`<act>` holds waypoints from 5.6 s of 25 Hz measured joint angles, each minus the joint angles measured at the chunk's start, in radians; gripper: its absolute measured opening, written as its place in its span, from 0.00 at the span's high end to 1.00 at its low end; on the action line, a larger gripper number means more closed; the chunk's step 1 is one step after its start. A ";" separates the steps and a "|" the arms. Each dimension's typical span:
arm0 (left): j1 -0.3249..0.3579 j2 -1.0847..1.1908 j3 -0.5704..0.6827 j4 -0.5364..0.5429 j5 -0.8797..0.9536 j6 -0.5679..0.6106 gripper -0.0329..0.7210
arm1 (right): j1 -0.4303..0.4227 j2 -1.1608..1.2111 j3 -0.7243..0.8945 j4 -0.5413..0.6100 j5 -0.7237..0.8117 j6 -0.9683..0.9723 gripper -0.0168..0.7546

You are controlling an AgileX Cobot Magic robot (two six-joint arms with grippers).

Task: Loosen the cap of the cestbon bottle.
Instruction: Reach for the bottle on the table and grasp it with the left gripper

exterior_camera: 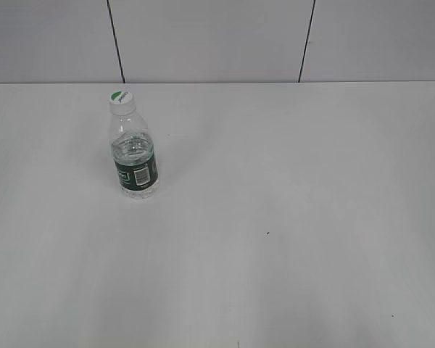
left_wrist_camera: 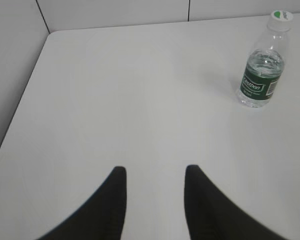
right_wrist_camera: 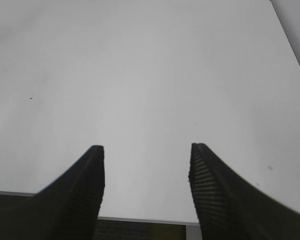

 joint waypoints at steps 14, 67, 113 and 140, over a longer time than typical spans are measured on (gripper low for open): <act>0.000 0.000 0.000 0.000 0.000 0.000 0.63 | 0.000 0.000 0.000 0.000 0.000 0.000 0.43; 0.000 1.150 -0.027 0.050 -1.348 0.000 0.63 | 0.000 0.000 0.000 0.000 0.000 0.000 0.43; 0.249 1.906 -0.060 1.214 -2.273 -0.461 0.61 | 0.000 0.000 0.000 0.000 0.000 0.000 0.43; 0.216 2.110 -0.296 1.325 -2.277 -0.505 0.20 | 0.000 0.000 0.000 0.000 0.000 0.000 0.43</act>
